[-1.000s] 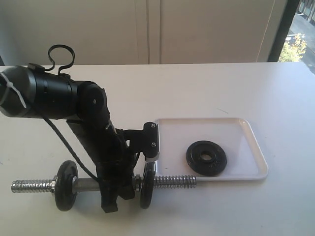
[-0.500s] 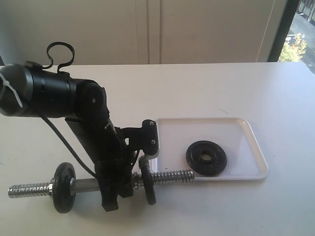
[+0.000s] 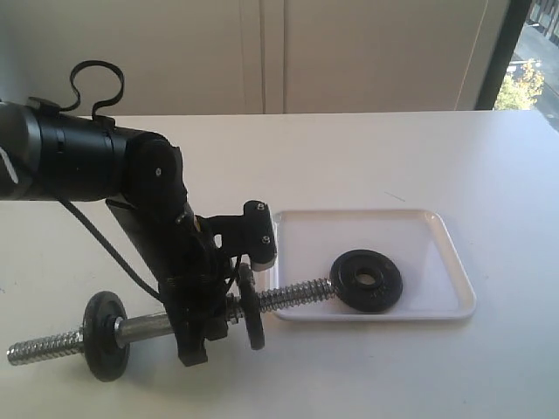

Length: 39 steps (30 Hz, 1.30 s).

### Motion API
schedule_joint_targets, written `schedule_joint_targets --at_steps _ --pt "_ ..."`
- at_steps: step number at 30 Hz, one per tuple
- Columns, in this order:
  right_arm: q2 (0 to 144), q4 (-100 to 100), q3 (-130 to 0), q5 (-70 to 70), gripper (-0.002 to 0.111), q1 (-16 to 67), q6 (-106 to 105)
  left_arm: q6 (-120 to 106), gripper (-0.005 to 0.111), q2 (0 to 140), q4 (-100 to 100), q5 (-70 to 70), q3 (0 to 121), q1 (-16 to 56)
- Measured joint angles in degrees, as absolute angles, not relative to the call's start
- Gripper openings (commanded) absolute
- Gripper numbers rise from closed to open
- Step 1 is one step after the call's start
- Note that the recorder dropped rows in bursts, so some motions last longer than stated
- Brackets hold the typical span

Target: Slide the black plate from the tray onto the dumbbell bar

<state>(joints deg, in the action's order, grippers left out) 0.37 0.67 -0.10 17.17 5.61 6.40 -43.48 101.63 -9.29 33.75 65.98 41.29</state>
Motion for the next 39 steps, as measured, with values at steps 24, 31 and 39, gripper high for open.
schedule_joint_targets --at_steps 24,31,39 --pt "16.5 12.1 -12.6 7.6 0.0 5.9 13.6 -37.6 0.0 99.8 -5.7 34.0 66.0 41.2" --pt "52.8 20.9 -39.6 36.9 0.0 11.1 -18.9 -34.5 0.0 99.8 -5.6 33.2 66.0 39.6" --pt "86.9 7.0 -61.3 42.1 0.009 24.8 -25.1 -34.4 0.0 99.8 -5.1 33.4 66.0 39.4"
